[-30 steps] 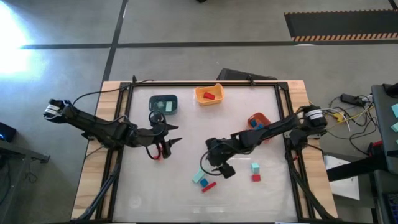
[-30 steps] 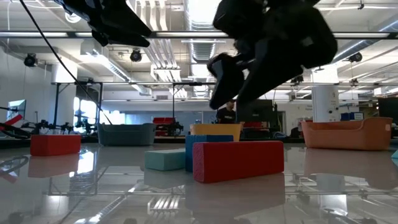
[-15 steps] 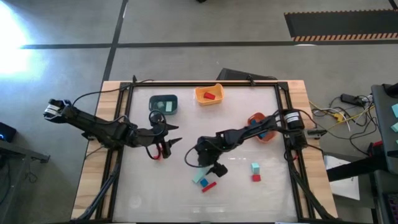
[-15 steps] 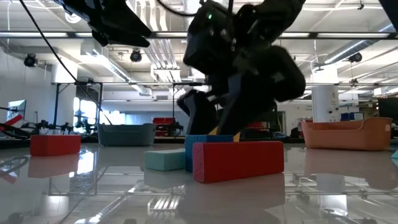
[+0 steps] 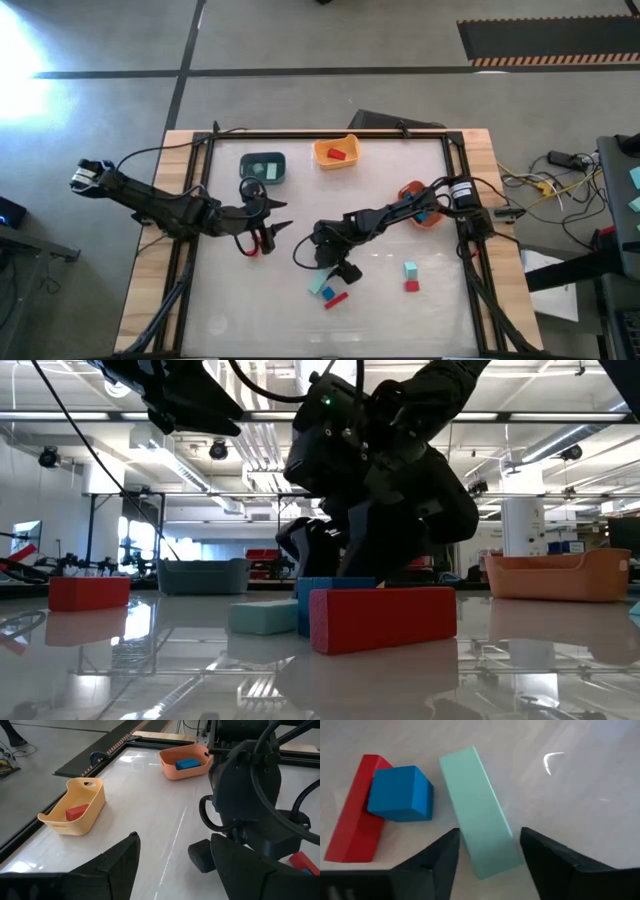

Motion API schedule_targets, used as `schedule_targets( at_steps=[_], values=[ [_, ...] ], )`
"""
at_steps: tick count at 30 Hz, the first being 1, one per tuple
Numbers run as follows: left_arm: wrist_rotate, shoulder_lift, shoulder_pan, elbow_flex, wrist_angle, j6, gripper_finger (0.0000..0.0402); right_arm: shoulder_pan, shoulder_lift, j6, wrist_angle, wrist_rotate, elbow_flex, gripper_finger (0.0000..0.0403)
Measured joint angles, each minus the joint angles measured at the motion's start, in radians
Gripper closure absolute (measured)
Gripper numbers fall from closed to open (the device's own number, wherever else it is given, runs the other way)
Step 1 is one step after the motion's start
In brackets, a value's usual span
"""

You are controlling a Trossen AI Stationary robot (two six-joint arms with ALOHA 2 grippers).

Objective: Sort & place blocks by color
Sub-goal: Put the light blue block into the blue bin

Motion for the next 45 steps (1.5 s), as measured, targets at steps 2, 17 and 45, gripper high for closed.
schedule_targets(
  at_steps=[2, 17, 45],
  values=[
    [-0.001, 0.000, 0.000, 0.000, 0.000, 0.000, 0.0175, 0.000, 0.000, -0.006, 0.002, 0.008, 0.000, 0.0230],
    [-0.004, 0.000, 0.000, -0.001, 0.001, 0.000, 0.0175, -0.025, -0.115, 0.018, -0.032, 0.099, -0.046, 0.0286],
    [0.079, 0.172, 0.002, -0.137, 0.722, 0.393, 0.0175, -0.075, -0.430, 0.317, 1.110, 0.162, -0.505, 0.0286]
  ],
)
